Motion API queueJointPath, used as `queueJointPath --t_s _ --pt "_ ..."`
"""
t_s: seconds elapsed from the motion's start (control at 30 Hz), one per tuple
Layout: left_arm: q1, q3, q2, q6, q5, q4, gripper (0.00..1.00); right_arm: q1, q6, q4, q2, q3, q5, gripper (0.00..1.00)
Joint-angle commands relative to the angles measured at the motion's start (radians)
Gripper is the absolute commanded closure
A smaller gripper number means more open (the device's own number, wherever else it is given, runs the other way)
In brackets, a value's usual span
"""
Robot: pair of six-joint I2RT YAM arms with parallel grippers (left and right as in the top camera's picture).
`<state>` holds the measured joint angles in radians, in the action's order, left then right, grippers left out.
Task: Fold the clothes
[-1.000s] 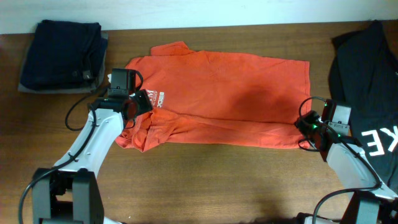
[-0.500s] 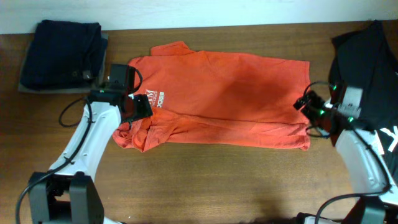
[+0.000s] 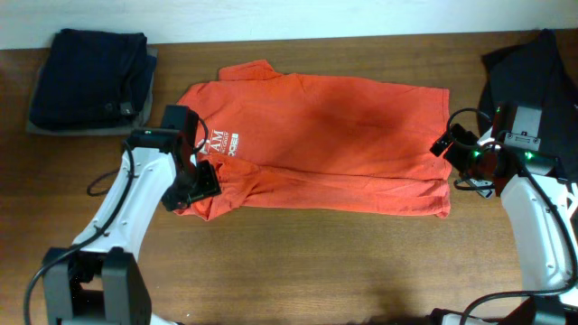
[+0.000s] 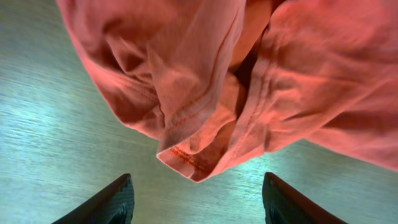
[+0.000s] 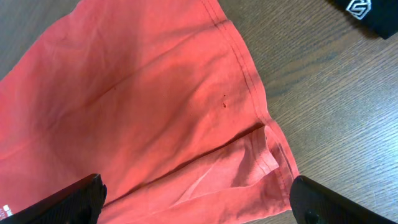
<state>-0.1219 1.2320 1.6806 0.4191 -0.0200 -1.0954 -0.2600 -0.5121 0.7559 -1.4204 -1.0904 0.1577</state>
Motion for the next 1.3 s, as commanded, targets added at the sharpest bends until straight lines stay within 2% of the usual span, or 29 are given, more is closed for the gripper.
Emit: queueJointPath --t_s 0.0,0.17,0.4,0.53,0.67,0.8,1.27 --pt "0.002 -0.030 0.040 -0.002 -0.013 0.024 0.35 0.005 0.011 0.002 0.000 -0.014 0.020 0.01" --pt "0.002 -0.039 0.071 -0.009 0.089 0.052 0.35 0.005 0.011 0.014 0.000 -0.014 0.023 0.01" --pt "0.002 -0.040 0.113 -0.032 0.089 0.075 0.37 0.005 0.035 0.028 0.000 -0.014 0.023 0.01" --pt "0.002 -0.040 0.133 -0.032 0.088 0.082 0.57 0.005 0.037 0.031 0.000 -0.014 0.023 0.01" --pt "0.002 -0.039 0.133 -0.032 0.088 0.088 0.85 0.005 0.037 0.031 0.000 -0.014 0.023 0.01" --pt "0.002 -0.030 0.133 -0.032 0.088 0.087 0.99 0.005 0.037 0.031 0.000 -0.014 0.022 0.01" --pt "0.003 0.082 0.133 -0.032 0.089 0.052 0.99 0.005 0.037 0.037 -0.080 -0.013 0.043 0.00"
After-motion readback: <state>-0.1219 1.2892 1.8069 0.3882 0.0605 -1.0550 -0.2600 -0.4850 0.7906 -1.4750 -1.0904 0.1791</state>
